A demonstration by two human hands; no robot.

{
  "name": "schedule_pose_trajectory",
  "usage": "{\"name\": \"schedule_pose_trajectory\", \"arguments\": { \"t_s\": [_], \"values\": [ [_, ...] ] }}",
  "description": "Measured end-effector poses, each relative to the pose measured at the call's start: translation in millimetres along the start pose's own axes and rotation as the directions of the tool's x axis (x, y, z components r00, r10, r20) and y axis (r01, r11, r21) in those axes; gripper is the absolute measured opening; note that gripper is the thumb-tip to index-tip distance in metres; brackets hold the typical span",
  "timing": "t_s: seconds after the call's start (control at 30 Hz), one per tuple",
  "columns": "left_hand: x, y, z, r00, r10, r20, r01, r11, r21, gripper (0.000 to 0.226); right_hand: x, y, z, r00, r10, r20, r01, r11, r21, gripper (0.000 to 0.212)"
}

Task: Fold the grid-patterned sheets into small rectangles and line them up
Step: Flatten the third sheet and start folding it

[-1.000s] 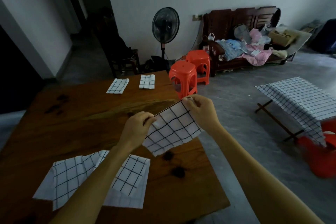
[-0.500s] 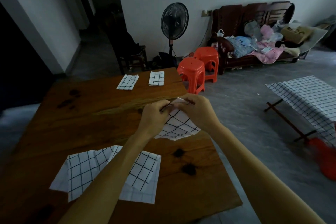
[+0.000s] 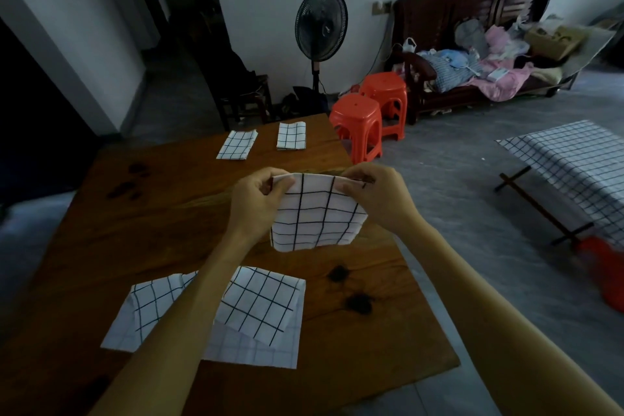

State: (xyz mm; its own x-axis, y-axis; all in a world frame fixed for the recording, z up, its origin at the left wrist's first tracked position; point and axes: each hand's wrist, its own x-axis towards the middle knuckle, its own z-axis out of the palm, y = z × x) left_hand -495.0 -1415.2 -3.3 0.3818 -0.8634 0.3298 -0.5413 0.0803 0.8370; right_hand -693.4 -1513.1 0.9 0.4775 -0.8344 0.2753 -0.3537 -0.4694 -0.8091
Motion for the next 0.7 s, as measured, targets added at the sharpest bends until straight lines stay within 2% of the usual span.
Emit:
{"name": "schedule_pose_trajectory", "arguments": {
  "t_s": [0.23,0.7],
  "values": [
    [2,-7,-11,0.999,-0.008,-0.033,0.006,0.998,-0.057,0.008,-1,6,-2,0.994,0.068,-0.087,-0.046,0.971,0.235,0.024],
    [7,-10,-11,1.000,-0.010,0.023,0.012,0.995,-0.096,0.018,1,5,-3,0.987,0.078,-0.140,-0.044,0.972,0.231,0.027]
  ]
}}
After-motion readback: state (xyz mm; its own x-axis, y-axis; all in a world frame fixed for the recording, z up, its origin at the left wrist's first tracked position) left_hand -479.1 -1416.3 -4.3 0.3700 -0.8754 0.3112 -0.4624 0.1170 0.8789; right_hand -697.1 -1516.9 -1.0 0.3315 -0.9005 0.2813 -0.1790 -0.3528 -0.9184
